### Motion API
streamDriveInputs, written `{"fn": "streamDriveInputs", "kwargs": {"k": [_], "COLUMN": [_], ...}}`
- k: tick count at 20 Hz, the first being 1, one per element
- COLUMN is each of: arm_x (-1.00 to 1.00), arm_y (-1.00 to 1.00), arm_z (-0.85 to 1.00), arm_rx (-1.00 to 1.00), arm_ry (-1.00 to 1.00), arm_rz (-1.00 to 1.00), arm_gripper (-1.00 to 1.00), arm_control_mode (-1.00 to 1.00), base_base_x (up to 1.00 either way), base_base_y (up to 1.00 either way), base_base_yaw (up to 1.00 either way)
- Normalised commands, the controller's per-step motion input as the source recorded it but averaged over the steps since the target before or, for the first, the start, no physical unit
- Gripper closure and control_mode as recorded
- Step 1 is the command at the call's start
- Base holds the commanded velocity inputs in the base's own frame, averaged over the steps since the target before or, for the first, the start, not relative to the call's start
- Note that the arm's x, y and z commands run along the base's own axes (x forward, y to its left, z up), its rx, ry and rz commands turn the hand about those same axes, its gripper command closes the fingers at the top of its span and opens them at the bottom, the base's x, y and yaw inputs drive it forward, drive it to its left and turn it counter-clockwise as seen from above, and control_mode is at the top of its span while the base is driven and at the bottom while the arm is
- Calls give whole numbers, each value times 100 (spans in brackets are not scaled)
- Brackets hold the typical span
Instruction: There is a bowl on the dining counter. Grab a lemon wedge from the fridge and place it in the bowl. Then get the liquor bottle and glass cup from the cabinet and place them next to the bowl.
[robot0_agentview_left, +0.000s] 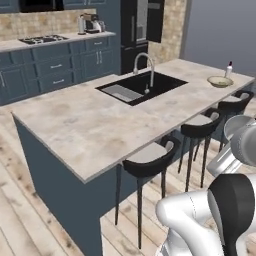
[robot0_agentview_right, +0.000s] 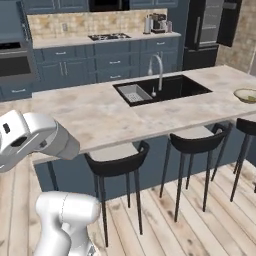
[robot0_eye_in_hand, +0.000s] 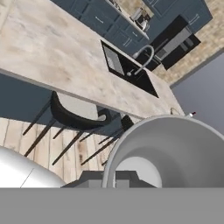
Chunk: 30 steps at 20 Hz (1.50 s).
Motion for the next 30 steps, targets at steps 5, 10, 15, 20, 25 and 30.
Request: {"fn": "streamDriveInputs", "kwargs": {"k": [5,10,15,20,25,30], "arm_x": [0,0,0,0,0,0], "arm_y": [0,0,0,0,0,0], "arm_z": [0,0,0,0,0,0], "arm_rx": [0,0,0,0,0,0], "arm_ry": [0,0,0,0,0,0], "arm_rz": [0,0,0,0,0,0], "arm_gripper": [100,100,100,100,100,100], "arm_control_mode": [100,100,100,100,100,100], "base_base_x": [68,76,81,81,83,82], "base_base_y": [-97,-93,-91,-86,-77,-60], "base_base_yaw": [10,14,17,21,26,33]}}
